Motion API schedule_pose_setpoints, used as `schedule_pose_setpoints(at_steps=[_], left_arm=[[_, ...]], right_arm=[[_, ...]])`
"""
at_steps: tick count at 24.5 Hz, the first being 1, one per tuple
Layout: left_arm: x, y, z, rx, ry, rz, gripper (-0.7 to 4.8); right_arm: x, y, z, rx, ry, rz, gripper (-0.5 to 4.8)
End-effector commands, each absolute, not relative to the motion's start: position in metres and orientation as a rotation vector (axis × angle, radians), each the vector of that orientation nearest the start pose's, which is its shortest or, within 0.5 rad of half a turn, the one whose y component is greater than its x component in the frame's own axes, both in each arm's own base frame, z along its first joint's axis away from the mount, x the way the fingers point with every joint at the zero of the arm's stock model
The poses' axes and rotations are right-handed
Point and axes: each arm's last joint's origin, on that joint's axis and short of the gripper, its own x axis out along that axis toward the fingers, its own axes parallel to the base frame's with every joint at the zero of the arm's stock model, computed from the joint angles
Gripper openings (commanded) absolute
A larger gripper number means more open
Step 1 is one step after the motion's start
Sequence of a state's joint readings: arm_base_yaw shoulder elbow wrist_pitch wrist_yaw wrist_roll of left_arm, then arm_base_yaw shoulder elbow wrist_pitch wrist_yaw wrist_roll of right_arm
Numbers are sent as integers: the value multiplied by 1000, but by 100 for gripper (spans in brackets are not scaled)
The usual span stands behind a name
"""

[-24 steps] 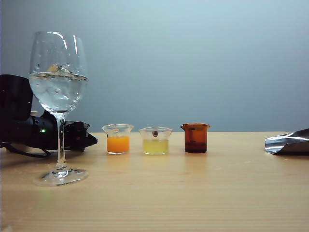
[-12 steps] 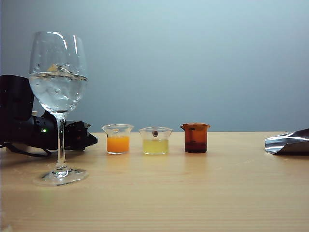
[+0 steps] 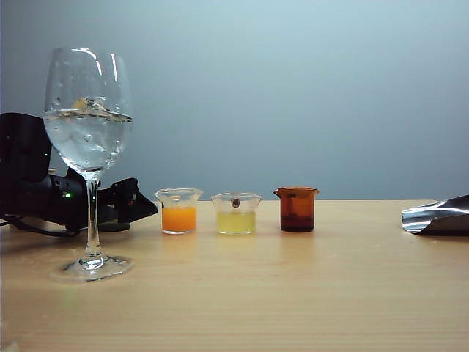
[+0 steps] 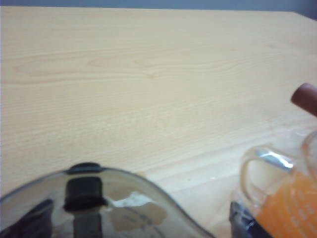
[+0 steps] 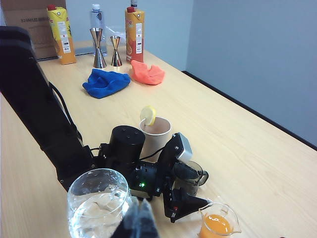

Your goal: Pick up the first measuring cup from the left, pour the coconut rum inside into the goblet, and finally put the measuring cup back in its original place.

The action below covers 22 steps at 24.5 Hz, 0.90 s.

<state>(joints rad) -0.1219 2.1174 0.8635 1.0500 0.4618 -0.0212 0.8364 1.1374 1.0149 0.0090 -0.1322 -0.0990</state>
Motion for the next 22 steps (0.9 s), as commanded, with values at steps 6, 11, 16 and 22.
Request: schedule_pose_setpoints(at_steps=[6,11,16,22], left_arm=[[368,-57,105,-99,246,-581,479],[361,-54,108,-101,253,-576,479],[357,-47,105,-128,354,-579,479],[354,-43,103,-210,419,-685,479]], right_arm=[[167,191,365,-124,46,973,-6],[167,191,365,-115,52,974,-6],[165,188,366,-106,62,976,-6],[161,185,368,-109,69,975,-6]])
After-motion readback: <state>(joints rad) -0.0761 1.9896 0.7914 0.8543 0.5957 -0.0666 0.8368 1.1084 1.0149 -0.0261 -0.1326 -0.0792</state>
